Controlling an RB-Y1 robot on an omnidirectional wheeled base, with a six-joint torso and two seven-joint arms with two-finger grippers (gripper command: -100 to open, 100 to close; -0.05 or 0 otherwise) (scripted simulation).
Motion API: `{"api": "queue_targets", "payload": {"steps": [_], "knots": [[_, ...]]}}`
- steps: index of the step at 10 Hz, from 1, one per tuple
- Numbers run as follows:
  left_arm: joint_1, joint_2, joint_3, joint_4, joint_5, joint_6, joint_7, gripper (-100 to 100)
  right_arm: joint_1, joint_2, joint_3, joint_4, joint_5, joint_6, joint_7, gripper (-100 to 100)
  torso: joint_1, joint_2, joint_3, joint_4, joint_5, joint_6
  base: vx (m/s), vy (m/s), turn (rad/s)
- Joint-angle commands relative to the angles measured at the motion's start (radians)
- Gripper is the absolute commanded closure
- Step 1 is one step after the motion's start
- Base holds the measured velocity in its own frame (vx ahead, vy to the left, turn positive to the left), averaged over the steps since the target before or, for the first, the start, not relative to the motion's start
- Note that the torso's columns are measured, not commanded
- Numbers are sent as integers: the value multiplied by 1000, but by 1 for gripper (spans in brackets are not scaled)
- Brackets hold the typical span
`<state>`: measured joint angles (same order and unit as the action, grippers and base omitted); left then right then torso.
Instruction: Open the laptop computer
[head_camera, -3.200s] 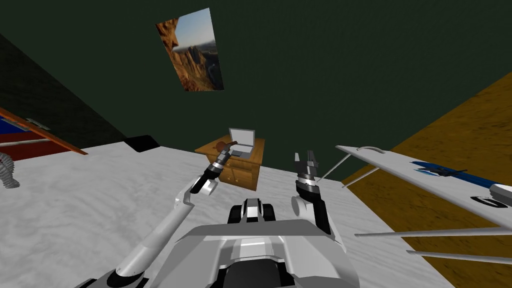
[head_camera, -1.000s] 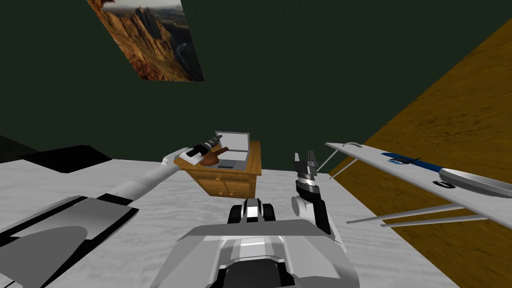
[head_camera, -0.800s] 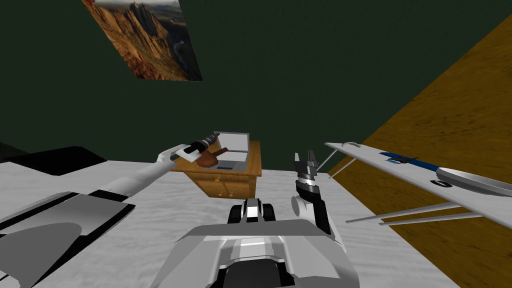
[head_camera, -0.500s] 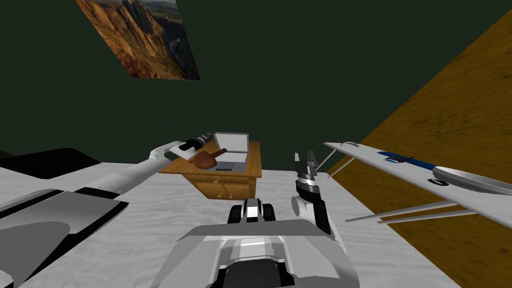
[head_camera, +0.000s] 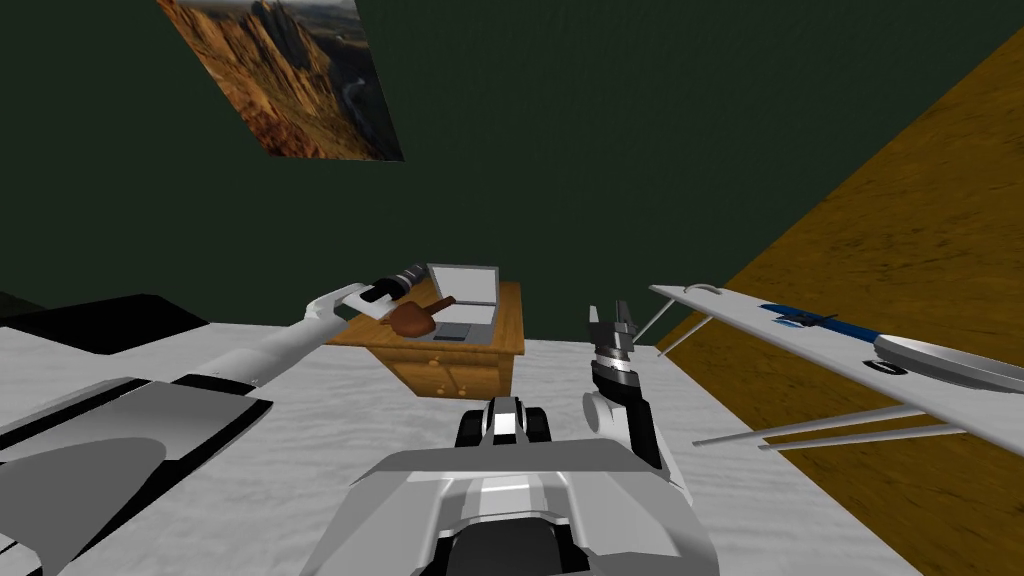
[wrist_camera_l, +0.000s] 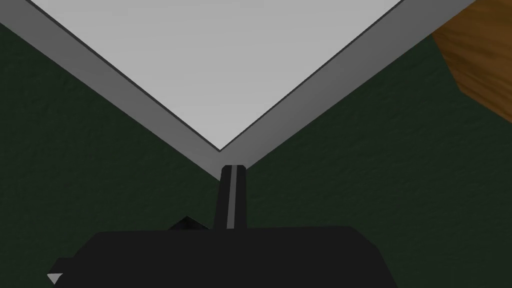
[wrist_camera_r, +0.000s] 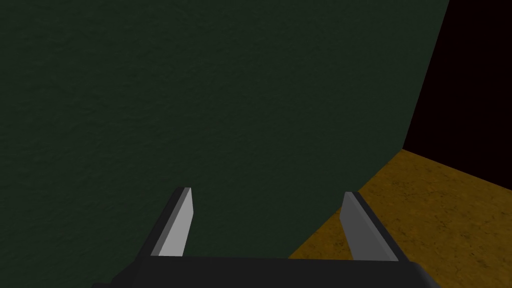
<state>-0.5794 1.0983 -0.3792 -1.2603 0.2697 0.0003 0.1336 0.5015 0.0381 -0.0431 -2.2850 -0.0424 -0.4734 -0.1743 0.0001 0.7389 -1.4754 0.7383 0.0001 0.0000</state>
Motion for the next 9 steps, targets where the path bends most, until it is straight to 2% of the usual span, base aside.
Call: {"api": "queue_targets", "payload": {"steps": [1,2,3,4,5,6,7,8,9], "knots": [[3,-63,49,36,-38,-64,-32,100,0,0,0,0,0,0,0,0,0,0,0,0,0,0,-36,8,29],[5,-98,91,71,-71,-99,-60,100,0,0,0,0,0,0,0,0,0,0,0,0,0,0,-38,17,52],[5,-117,91,71,-71,-118,-60,100,0,0,0,0,0,0,0,0,1,-1,0,0,0,0,-29,11,26],[6,-153,134,105,-104,-151,-88,100,0,0,0,0,0,0,0,0,0,-2,-1,0,0,0,-36,5,43],[6,-171,134,105,-104,-173,-88,100,0,0,0,0,0,0,0,0,-1,-1,-1,0,0,0,-31,3,31],[8,-207,175,139,-137,-206,-116,100,0,0,0,0,0,0,0,0,-1,-1,-1,0,0,0,-34,7,43],[8,-226,176,139,-137,-227,-116,100,0,0,0,0,0,0,0,0,0,-1,-1,0,0,0,-30,10,30],[9,-262,218,173,-170,-261,-143,100,0,0,0,0,0,0,0,0,0,-1,-1,0,0,0,-29,13,56],[9,-280,218,173,-170,-281,-143,100,0,0,0,0,0,0,0,0,0,-1,-1,0,0,0,-27,9,26]]}}
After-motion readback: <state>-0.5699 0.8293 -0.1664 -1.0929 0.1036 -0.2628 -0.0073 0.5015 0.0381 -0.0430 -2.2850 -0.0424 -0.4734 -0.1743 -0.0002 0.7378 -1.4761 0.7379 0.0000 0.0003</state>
